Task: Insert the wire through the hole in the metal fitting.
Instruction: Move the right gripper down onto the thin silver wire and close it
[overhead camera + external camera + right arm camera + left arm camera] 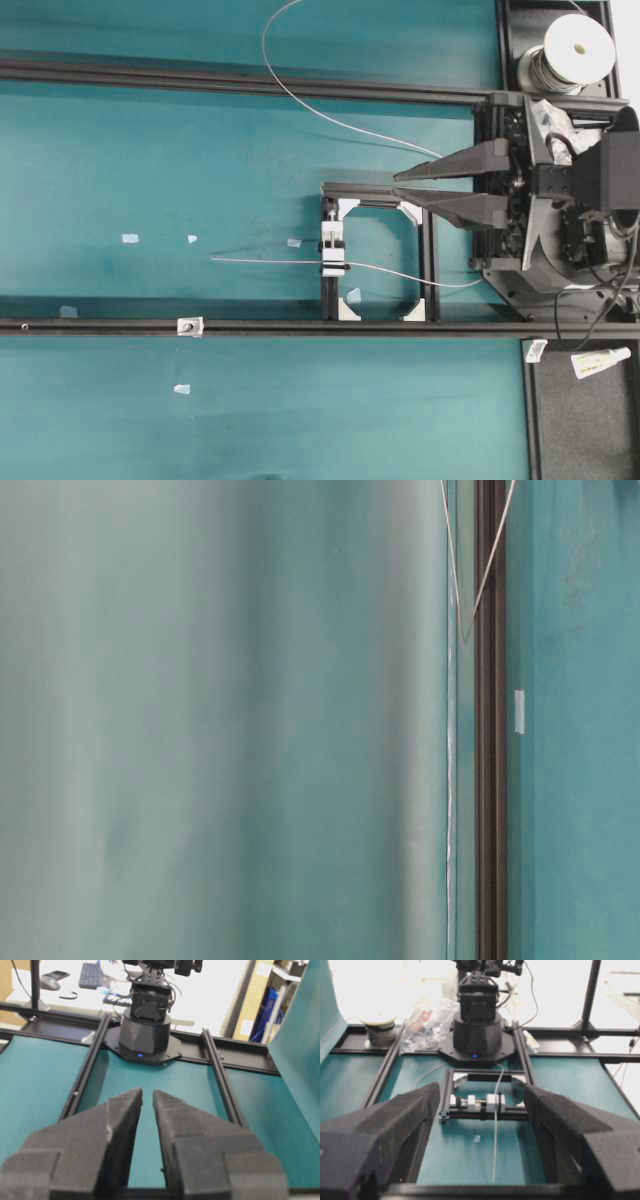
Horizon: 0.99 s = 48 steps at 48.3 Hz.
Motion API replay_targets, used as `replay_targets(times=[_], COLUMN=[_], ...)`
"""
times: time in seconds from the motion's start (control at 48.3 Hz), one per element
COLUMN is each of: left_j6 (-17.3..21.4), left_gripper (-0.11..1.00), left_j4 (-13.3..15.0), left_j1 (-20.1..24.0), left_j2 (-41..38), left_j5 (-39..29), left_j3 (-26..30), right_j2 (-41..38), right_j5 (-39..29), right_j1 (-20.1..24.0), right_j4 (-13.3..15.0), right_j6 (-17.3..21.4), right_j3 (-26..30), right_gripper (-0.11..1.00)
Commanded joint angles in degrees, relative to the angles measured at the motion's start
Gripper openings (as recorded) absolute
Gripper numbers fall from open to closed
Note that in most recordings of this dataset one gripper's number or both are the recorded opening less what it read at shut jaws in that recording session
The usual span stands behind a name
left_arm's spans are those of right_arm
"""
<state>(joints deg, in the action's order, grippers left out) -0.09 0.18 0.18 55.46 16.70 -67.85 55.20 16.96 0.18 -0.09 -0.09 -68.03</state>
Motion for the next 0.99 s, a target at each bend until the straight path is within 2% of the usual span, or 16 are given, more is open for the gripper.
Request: replay_targets(times=[0.0,0.041,0.145,0.207,0.269,0.352,0.476,0.517,0.559,0.724,0.973], left_j6=[-0.3,-0.4,-0.4,-0.4,-0.4,-0.3,-0.4,-0.4,-0.4,-0.2,0.0], left_gripper=[0.24,0.22,0.03,-0.02,0.05,0.20,0.55,0.67,0.77,0.77,0.77], left_j4=[2.1,2.1,2.1,2.1,2.1,2.1,2.1,2.1,2.1,2.1,2.0], left_j1=[0.3,0.4,0.9,1.5,1.8,2.0,2.0,2.0,2.0,1.9,1.9], left_j2=[-1.3,-1.8,-5.0,-7.9,-10.8,-14.4,-18.6,-20.0,-21.5,-28.1,-37.4], left_j5=[0.1,-0.2,-0.2,-0.2,-0.2,0.4,3.7,5.9,8.5,17.8,19.5], left_j3=[1.6,1.7,2.4,3.3,4.1,4.0,1.8,1.0,0.2,-2.0,-1.0], right_j2=[-0.6,-1.9,-6.3,-9.8,-13.3,-17.2,-22.3,-23.9,-25.3,-31.5,-40.1], right_j5=[0.2,0.2,0.2,0.2,0.2,0.2,0.5,0.8,1.2,3.9,8.0], right_j1=[-0.4,-0.4,-1.0,-1.5,-1.8,-1.9,-1.9,-1.9,-1.9,-1.9,-1.0], right_j4=[-0.1,-0.4,-0.7,-0.7,-0.7,-0.8,-0.8,-0.8,-0.7,-0.8,-0.6], right_j6=[0.5,1.0,2.5,3.3,3.8,4.3,6.1,6.5,7.0,8.3,8.9], right_j3=[1.6,1.9,3.1,4.2,5.3,6.2,6.2,6.1,6.1,6.3,7.9], right_gripper=[0.24,0.22,0.03,-0.01,0.00,0.11,0.43,0.48,0.47,0.47,0.47])
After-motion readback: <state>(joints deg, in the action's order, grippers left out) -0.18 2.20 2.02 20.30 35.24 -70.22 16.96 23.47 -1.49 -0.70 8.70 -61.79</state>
